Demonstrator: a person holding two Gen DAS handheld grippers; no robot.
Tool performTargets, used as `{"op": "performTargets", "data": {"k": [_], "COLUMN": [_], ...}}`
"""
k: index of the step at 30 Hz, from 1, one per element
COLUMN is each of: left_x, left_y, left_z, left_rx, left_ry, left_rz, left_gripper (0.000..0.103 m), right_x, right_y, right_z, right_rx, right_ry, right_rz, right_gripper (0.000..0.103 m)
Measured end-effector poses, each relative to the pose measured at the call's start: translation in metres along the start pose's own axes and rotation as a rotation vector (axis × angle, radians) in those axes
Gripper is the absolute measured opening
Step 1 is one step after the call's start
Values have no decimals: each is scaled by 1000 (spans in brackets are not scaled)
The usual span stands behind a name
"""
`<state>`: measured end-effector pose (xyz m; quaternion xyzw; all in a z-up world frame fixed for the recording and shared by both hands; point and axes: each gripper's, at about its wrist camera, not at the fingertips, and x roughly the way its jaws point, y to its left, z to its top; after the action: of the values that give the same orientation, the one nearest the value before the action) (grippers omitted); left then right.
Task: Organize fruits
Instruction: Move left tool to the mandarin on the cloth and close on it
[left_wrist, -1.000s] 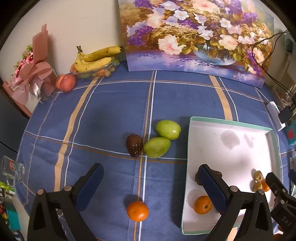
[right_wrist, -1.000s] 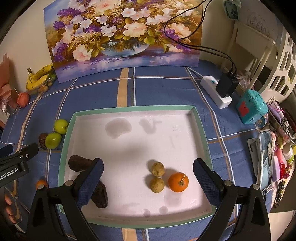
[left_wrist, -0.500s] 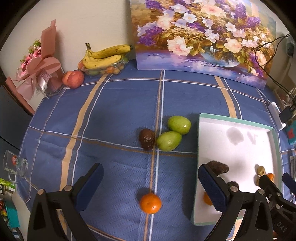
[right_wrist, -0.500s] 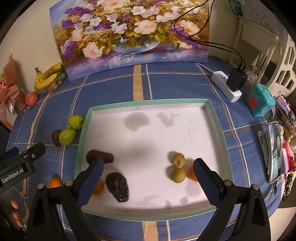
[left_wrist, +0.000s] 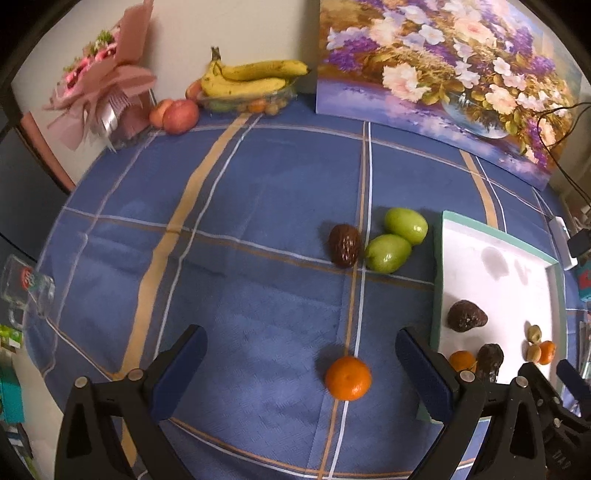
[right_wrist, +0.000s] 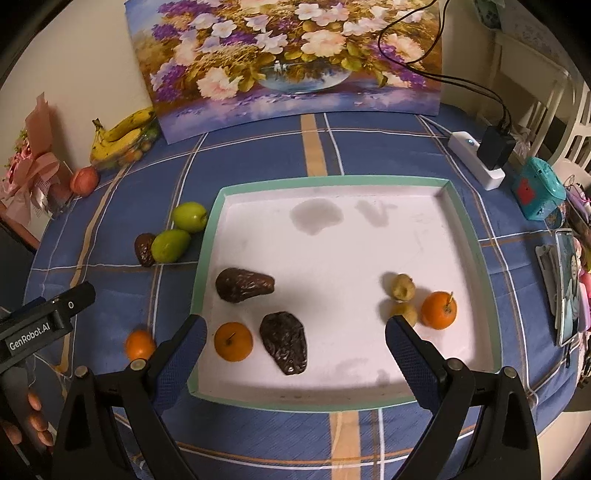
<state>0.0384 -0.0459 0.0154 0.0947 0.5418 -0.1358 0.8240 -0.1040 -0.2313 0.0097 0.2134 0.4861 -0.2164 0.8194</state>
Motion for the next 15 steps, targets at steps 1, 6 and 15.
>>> {"op": "performTargets", "data": {"k": [1, 6, 15], "left_x": [4, 24, 50], "left_y": [1, -1, -9], "left_z": [-2, -9, -18], "left_rx": [0, 1, 14], "left_ry": [13, 86, 187], "left_rz": [-6, -24, -70], "left_gripper": [103, 103, 86], "right_x": [1, 10, 25], "right_y": [2, 9, 7], "right_z": [-2, -10, -17], "right_rx": [-1, -13, -10], "right_ry": [6, 43, 101], "right_rz": [0, 0, -18], "right_gripper": [97, 97, 97]}}
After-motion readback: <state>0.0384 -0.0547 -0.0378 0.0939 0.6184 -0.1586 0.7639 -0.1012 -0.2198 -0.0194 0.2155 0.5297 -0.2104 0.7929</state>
